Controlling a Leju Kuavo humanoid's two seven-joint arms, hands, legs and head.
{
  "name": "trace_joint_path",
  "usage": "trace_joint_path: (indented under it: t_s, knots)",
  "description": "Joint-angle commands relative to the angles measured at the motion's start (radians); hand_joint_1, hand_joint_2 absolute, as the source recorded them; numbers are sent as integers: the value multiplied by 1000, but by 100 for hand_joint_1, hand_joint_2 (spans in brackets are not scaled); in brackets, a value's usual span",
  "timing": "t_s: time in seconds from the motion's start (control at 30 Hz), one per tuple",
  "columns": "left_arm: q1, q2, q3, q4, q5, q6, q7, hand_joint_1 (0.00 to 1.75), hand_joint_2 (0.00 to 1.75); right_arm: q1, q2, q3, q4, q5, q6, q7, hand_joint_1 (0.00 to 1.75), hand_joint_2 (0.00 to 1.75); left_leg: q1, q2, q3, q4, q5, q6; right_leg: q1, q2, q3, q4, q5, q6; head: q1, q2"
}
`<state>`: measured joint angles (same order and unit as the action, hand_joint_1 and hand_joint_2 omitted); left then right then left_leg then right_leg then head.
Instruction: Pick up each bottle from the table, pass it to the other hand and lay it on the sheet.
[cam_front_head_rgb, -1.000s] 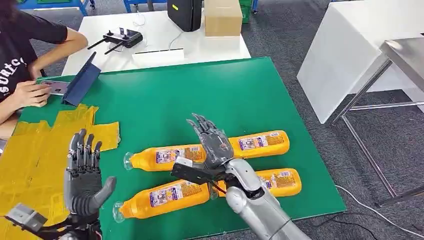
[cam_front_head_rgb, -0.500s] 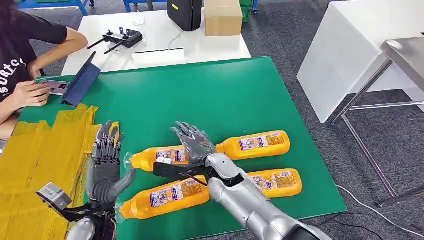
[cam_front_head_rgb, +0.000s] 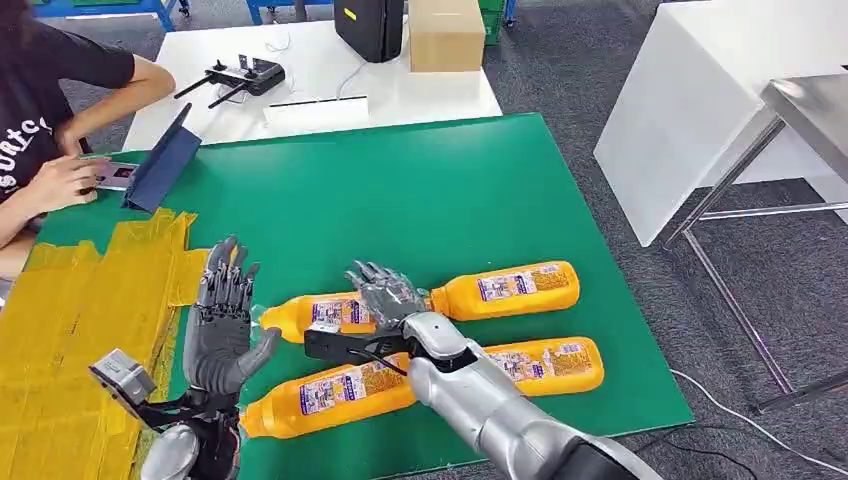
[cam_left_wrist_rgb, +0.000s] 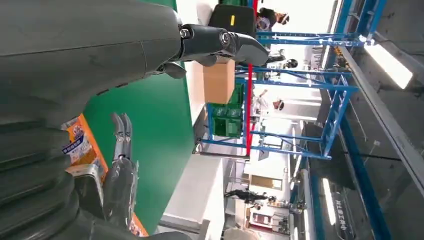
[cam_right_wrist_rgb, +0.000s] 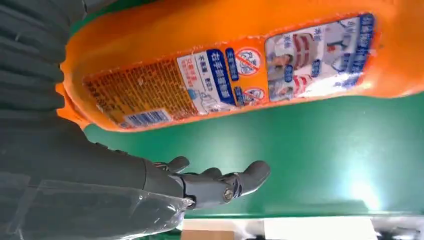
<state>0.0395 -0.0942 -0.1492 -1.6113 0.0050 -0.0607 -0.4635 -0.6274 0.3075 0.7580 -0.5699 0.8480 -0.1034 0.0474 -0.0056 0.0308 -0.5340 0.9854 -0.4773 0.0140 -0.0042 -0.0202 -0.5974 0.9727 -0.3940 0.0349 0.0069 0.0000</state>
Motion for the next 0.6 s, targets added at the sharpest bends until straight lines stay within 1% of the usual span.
trace_joint_path:
  t_s: [0.03,0.07,0.1,0.13,0.17,0.2,0.23,0.27,0.3,0.33,0.4,0.47,0.53,0.6]
  knots:
    - [-70,7,-21,94,20,2,9,0,175,-86,1,20,217,-2,30,52,0,175,1,-5,2,-1,0,-1,0,-2,3,-1,-1,0,0,0]
    - [-74,8,-19,96,21,6,7,0,175,-89,1,17,229,-2,39,58,0,175,0,-4,1,0,0,-1,0,-1,2,-1,0,0,0,0]
    - [-77,13,3,87,-7,56,-20,0,175,-90,1,7,237,-9,41,60,0,175,0,-3,1,-1,0,-1,0,-1,2,0,0,0,0,0]
    - [-79,16,33,77,4,80,-31,0,175,-90,-1,5,240,-8,39,60,0,175,2,-6,4,0,-1,-2,1,0,5,-1,-1,-1,0,0]
    - [-78,9,95,53,47,114,-49,0,175,-90,-3,5,242,-3,34,62,0,175,0,-3,1,0,0,-1,0,-1,2,0,0,0,0,0]
    - [-79,21,162,24,64,146,-54,0,175,-86,-5,2,240,3,11,53,0,175,1,-4,2,0,0,-1,1,0,3,0,-1,-1,0,0]
    - [-80,30,196,8,70,147,-51,0,175,-82,-5,-1,240,4,1,45,0,175,1,-2,2,0,0,-1,0,1,2,0,0,-1,0,0]
    - [-77,33,211,-2,78,134,-42,0,175,-81,-5,-2,240,5,0,45,0,175,1,-1,2,0,-1,-1,1,2,2,0,0,-1,0,0]
    - [-76,33,219,-6,80,126,-37,0,175,-81,-5,-3,241,6,0,45,0,175,3,-2,4,1,-2,-3,2,3,5,0,-1,-2,0,0]
    - [-76,33,219,-6,80,126,-37,0,175,-81,-5,-3,241,6,0,45,0,175,2,-1,2,0,-1,-2,1,2,2,0,0,-1,0,0]
    - [-73,25,213,-5,78,125,-38,0,175,-81,-4,-3,240,7,0,45,0,175,2,-3,2,0,-1,-2,1,1,3,0,-1,-1,0,0]
    - [-67,17,247,-22,20,209,-78,0,175,-77,-5,-3,237,17,-15,35,0,175,1,-3,1,0,0,-1,1,-1,1,0,0,0,0,0]
    - [-61,19,303,-51,8,250,-82,0,175,-73,-6,0,238,37,-38,32,0,175,2,-2,2,0,0,-1,2,1,2,0,0,0,0,0]
    - [-55,19,328,-67,-3,271,-86,0,175,-72,-5,-9,240,32,-32,28,0,175,2,0,3,0,-1,-1,2,4,3,0,0,0,0,0]
